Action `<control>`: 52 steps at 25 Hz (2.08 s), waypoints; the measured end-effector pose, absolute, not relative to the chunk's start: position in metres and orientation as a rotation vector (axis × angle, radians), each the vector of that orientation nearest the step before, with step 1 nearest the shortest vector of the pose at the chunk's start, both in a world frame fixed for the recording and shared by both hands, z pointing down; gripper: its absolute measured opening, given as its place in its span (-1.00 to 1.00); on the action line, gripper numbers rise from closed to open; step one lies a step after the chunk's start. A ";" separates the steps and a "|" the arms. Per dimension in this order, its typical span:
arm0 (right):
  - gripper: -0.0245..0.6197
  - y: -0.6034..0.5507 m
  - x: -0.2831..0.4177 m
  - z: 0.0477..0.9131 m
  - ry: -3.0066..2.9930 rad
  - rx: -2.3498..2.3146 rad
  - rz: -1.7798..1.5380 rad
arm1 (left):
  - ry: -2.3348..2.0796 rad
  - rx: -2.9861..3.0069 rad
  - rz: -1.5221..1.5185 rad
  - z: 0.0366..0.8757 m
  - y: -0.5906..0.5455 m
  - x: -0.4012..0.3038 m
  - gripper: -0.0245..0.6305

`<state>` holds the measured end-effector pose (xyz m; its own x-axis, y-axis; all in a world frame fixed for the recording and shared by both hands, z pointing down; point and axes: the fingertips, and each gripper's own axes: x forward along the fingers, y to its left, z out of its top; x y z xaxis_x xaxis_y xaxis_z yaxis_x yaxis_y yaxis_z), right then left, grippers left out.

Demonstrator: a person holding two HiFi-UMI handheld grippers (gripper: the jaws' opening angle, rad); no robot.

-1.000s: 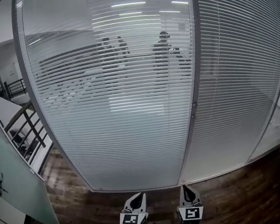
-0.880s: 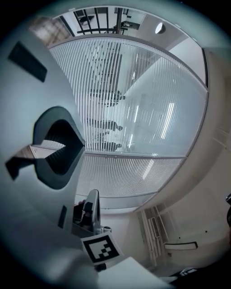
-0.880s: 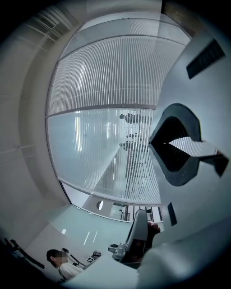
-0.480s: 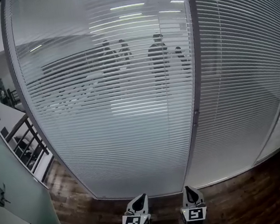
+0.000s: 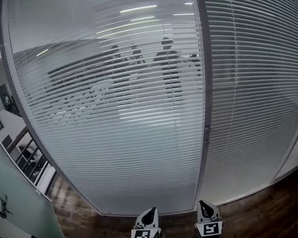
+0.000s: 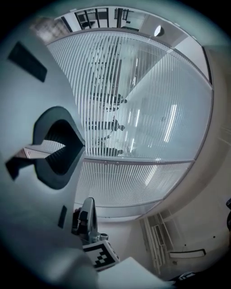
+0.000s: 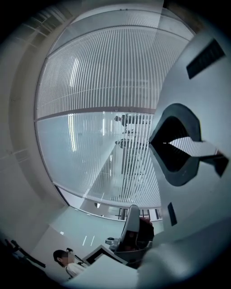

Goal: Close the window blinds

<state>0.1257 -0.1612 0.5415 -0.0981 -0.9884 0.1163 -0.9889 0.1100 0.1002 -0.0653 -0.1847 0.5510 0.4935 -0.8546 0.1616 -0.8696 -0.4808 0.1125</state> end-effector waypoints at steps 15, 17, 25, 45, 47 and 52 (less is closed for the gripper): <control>-0.91 -0.198 0.139 0.544 -2.319 1.921 -0.007 | -1.545 2.549 0.142 0.552 -0.207 -0.042 -0.93; -0.91 -0.202 0.138 0.548 -2.336 1.911 -0.017 | -1.522 2.575 0.159 0.556 -0.210 -0.037 -0.93; -0.91 -0.225 0.133 0.553 -2.298 1.931 0.006 | -1.492 2.587 0.153 0.550 -0.238 -0.038 -0.92; -0.91 -0.339 0.134 0.546 -2.214 2.030 0.017 | -1.454 2.628 0.156 0.549 -0.364 -0.044 -0.93; -0.91 -0.344 0.135 0.549 -2.202 2.035 0.026 | -1.425 2.637 0.152 0.556 -0.370 -0.043 -0.93; -0.91 -0.353 0.128 0.548 -2.218 2.089 -0.092 | -1.397 2.645 0.118 0.553 -0.384 -0.048 -0.93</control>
